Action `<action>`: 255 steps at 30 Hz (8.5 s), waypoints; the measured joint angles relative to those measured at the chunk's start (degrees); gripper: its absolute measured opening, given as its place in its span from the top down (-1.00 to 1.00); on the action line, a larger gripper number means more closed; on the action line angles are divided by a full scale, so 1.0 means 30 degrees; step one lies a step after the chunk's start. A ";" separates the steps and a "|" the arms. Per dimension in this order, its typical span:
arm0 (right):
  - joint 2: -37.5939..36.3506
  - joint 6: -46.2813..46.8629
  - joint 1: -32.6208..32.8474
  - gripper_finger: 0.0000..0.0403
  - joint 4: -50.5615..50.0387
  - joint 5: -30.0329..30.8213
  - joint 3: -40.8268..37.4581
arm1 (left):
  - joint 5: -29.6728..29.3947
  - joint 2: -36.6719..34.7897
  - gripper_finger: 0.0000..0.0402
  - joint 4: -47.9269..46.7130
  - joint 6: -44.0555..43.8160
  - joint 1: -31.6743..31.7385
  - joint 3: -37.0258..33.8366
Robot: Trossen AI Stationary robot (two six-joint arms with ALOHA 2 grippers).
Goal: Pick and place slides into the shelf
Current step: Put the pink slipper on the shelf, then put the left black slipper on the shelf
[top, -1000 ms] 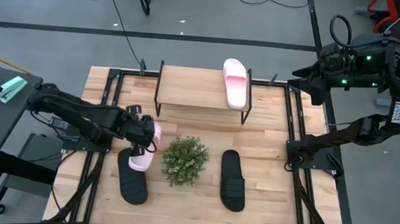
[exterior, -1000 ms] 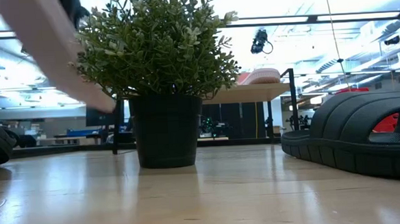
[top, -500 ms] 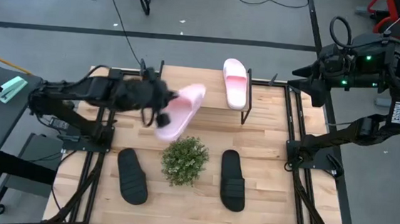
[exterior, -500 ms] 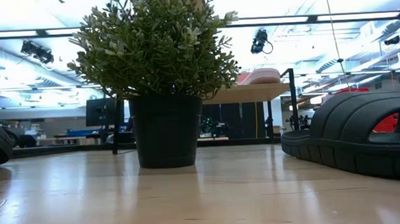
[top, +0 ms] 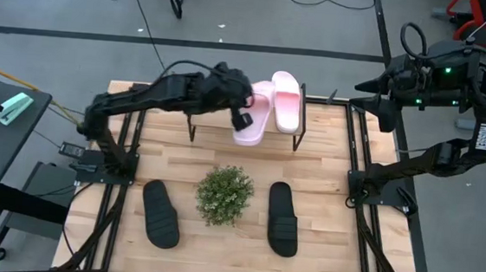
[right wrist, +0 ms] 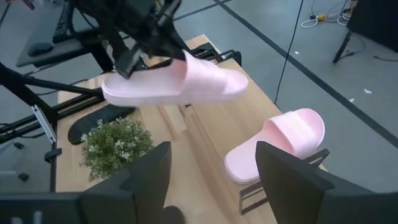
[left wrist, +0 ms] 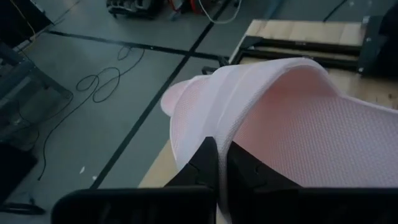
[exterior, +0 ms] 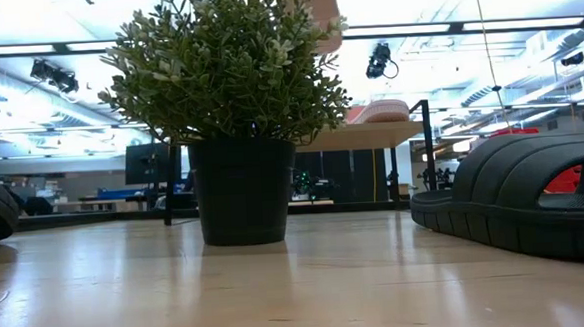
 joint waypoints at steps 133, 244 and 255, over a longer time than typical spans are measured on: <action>0.2200 -0.0357 0.0004 -0.19 0.0000 -0.0718 0.0007 | 0.0948 0.8754 0.77 0.0095 0.6048 0.4664 0.3722; -0.2698 0.1547 0.3623 -0.19 0.0041 -0.1660 -0.5515 | 0.3584 0.3552 0.20 -0.0173 -0.4315 0.0483 0.3744; -0.8285 0.3486 0.5631 -0.19 0.6761 -0.3962 -1.8069 | 0.1982 0.3843 0.19 -0.0100 -0.7900 -0.1965 0.3714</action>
